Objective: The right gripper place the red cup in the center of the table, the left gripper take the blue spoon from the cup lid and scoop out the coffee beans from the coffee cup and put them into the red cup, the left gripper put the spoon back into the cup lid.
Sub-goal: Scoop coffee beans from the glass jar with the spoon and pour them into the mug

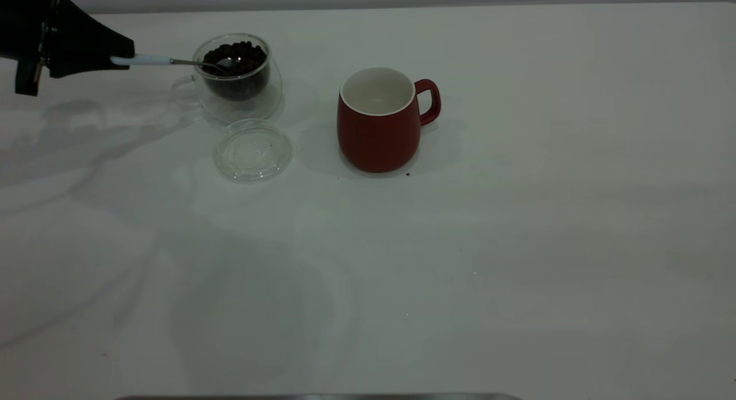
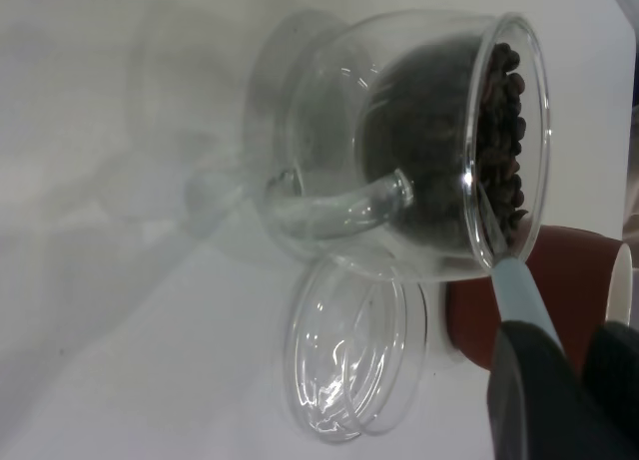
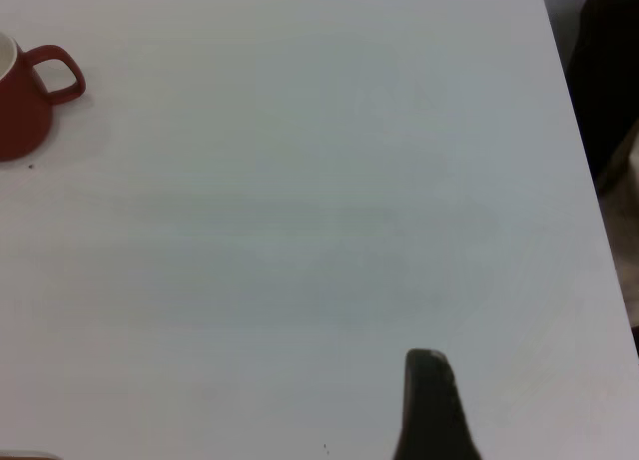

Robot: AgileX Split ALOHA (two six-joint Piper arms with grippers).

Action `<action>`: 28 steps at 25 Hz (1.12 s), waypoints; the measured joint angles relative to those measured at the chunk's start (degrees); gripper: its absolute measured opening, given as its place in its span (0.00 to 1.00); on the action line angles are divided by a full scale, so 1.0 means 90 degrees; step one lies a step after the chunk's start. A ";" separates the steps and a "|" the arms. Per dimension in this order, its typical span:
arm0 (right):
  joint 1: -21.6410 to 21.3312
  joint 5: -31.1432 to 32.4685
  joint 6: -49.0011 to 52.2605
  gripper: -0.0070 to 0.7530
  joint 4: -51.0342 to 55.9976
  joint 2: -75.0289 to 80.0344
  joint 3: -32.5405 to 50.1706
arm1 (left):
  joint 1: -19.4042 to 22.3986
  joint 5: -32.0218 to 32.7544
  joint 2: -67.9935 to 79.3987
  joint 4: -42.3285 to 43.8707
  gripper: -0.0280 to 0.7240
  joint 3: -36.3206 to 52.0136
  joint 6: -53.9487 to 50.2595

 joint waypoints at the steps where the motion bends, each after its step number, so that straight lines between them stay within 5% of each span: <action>1: 0.0000 0.0000 0.0000 0.71 0.0000 0.0000 0.0000 | 0.0006 0.0000 0.0000 -0.0015 0.20 0.0000 0.0005; 18: 0.0000 0.0000 0.0000 0.71 0.0000 0.0000 0.0000 | 0.0122 0.0402 0.0000 -0.0027 0.20 -0.0005 0.0015; 28: 0.0000 0.0000 0.0000 0.71 0.0000 0.0000 0.0000 | 0.0831 0.1076 0.0000 -0.0020 0.20 -0.0005 0.0055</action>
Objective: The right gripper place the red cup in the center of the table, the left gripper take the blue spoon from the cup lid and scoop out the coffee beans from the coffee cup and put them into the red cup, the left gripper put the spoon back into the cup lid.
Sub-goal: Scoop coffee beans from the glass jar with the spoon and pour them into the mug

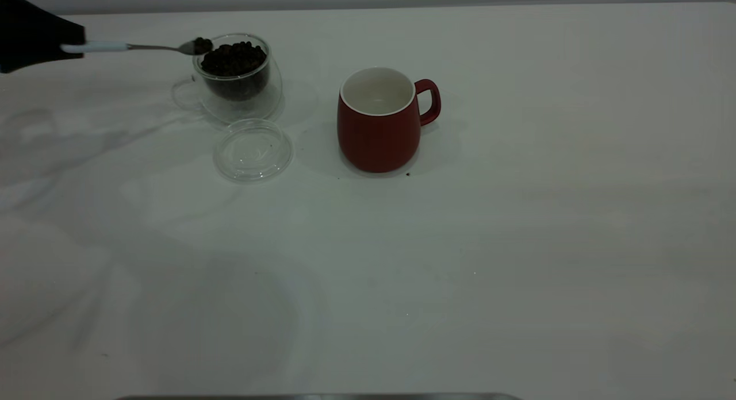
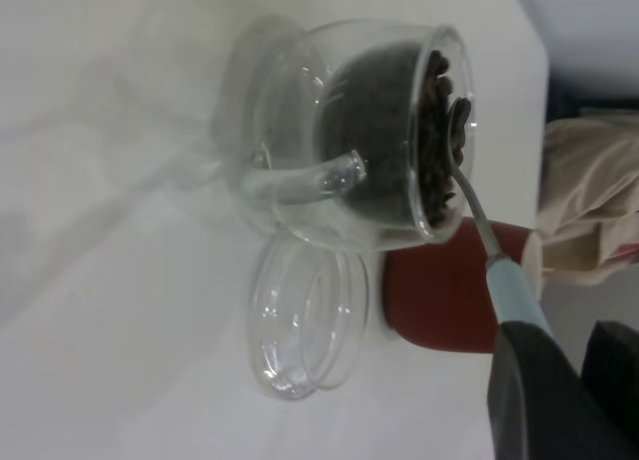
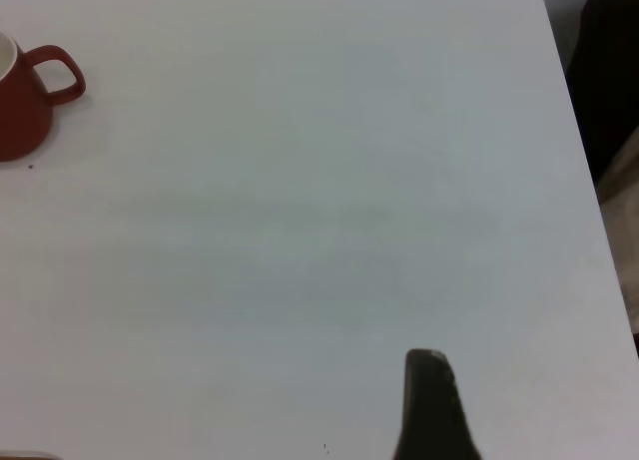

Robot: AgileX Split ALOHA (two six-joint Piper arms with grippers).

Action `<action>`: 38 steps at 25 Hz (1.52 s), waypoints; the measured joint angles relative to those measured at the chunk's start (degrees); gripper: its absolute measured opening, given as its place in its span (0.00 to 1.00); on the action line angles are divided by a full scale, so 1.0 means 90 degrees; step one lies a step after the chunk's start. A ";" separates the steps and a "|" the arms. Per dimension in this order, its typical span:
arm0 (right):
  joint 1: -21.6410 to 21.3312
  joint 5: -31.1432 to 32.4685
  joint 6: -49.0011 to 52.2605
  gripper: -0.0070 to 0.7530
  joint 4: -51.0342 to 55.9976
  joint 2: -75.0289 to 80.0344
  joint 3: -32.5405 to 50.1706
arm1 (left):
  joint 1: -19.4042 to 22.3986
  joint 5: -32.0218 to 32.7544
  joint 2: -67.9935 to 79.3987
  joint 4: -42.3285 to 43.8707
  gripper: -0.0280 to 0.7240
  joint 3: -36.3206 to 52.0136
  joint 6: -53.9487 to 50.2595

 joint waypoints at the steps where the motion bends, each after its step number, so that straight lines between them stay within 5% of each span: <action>1: 0.0000 0.0000 0.0000 0.71 0.0000 0.0000 0.0000 | 0.0045 0.0032 0.0000 0.0000 0.20 0.0000 0.0000; 22: 0.0000 0.0000 0.0000 0.71 0.0000 0.0000 0.0000 | 0.0040 0.0512 0.0000 0.0000 0.20 0.0000 0.0000; 38: 0.0000 0.0000 0.0000 0.71 0.0000 0.0000 0.0000 | -0.1403 0.0525 0.0000 0.0006 0.20 0.0000 -0.0026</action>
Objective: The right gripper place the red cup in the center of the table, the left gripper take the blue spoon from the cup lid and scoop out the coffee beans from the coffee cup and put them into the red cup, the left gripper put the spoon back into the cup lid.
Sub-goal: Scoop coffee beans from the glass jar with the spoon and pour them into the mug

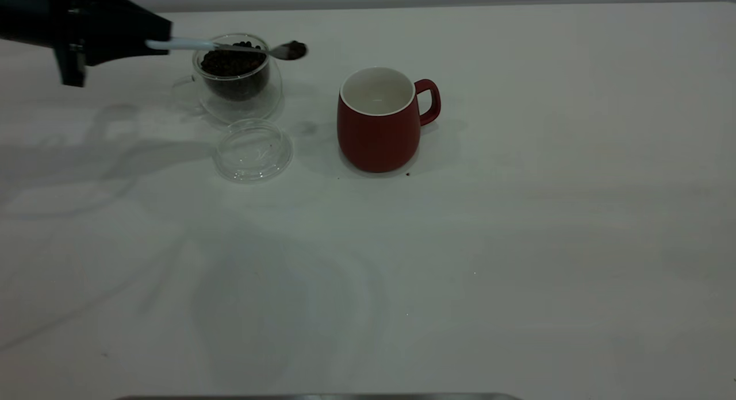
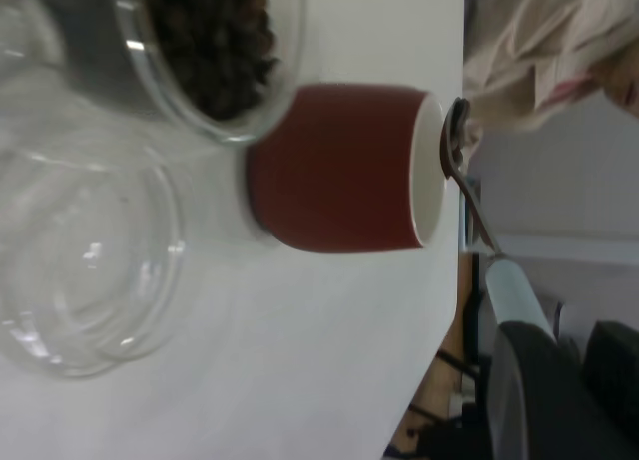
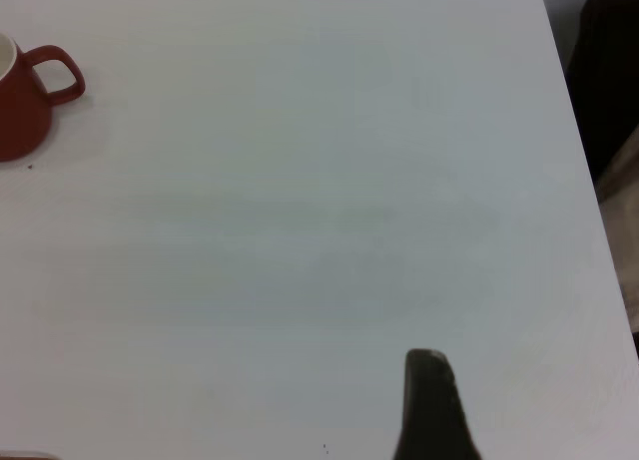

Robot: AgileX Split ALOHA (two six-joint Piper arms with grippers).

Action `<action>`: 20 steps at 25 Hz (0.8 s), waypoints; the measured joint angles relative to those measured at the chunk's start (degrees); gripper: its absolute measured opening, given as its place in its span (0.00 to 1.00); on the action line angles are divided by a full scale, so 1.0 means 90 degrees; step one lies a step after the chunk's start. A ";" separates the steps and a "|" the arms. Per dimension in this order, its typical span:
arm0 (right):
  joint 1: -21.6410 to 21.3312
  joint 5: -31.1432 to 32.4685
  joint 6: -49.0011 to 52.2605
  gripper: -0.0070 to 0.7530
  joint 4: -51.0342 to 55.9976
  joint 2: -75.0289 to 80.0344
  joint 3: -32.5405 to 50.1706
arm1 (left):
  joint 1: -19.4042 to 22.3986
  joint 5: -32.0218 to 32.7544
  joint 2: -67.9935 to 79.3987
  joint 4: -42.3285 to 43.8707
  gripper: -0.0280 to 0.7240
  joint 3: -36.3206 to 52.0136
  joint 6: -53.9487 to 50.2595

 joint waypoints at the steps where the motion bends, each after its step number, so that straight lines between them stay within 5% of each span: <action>1: 0.0000 0.0000 0.0000 0.71 0.0000 0.0000 0.0000 | -0.0090 0.0000 0.0000 0.0000 0.20 0.0000 0.0000; 20: 0.0000 0.0000 0.0000 0.71 0.0000 0.0000 0.0000 | -0.1097 -0.0169 0.0000 -0.0019 0.20 0.0000 0.0035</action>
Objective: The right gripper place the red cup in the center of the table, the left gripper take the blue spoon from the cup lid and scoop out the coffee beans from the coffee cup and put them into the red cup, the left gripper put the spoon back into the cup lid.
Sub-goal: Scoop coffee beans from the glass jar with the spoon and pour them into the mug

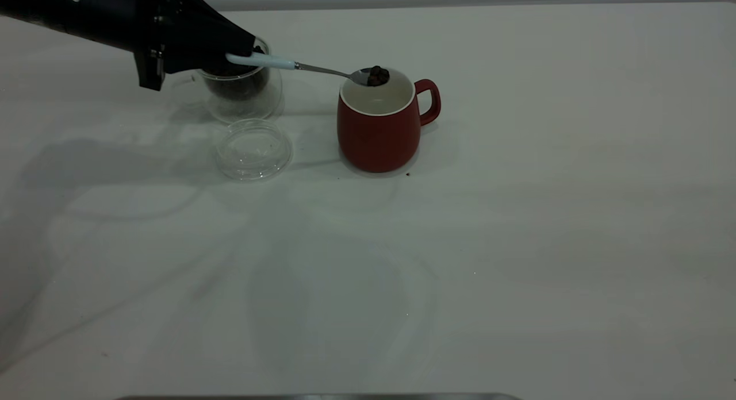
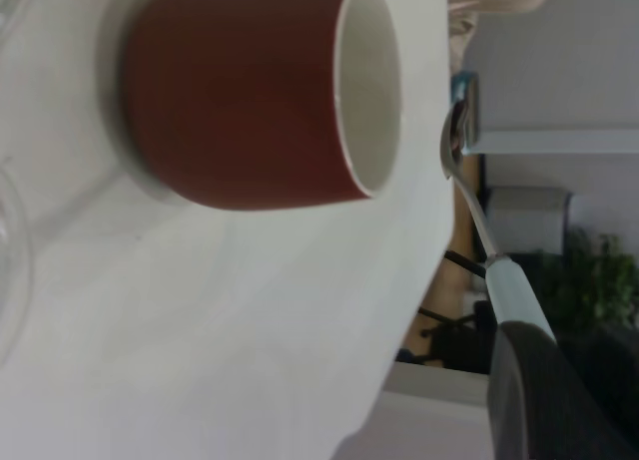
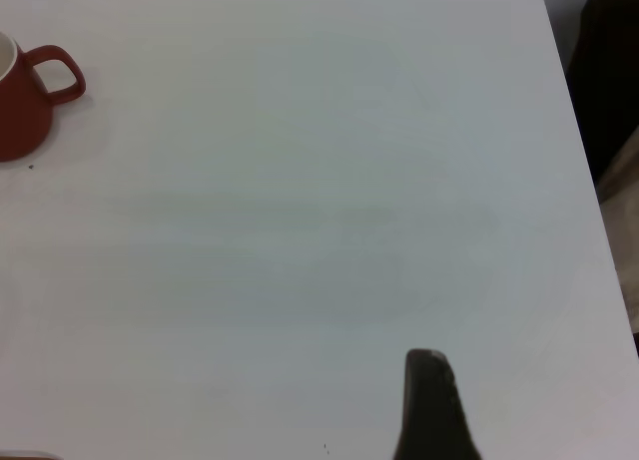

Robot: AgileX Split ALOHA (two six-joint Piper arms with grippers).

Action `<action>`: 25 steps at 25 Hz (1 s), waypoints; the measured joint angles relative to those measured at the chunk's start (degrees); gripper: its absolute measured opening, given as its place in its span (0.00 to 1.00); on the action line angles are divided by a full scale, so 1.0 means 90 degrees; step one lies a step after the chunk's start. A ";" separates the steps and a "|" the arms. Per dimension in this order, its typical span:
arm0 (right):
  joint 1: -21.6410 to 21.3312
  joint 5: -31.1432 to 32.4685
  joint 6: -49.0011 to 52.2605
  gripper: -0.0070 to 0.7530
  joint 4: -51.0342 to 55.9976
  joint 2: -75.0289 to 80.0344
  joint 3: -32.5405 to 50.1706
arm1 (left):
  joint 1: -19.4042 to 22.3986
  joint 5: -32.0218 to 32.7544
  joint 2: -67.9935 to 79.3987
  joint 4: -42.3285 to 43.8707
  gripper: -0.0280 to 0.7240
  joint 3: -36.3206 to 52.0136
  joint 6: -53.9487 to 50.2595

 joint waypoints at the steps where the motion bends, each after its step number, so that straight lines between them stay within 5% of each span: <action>1: 0.0000 0.0000 0.0000 0.71 0.0000 0.0000 0.0000 | -0.0008 -0.0083 0.0000 0.0000 0.20 0.0000 0.0038; 25: 0.0000 0.0000 0.0006 0.71 0.0000 0.0000 0.0000 | -0.0158 -0.0948 0.0000 -0.0287 0.20 0.0000 0.2446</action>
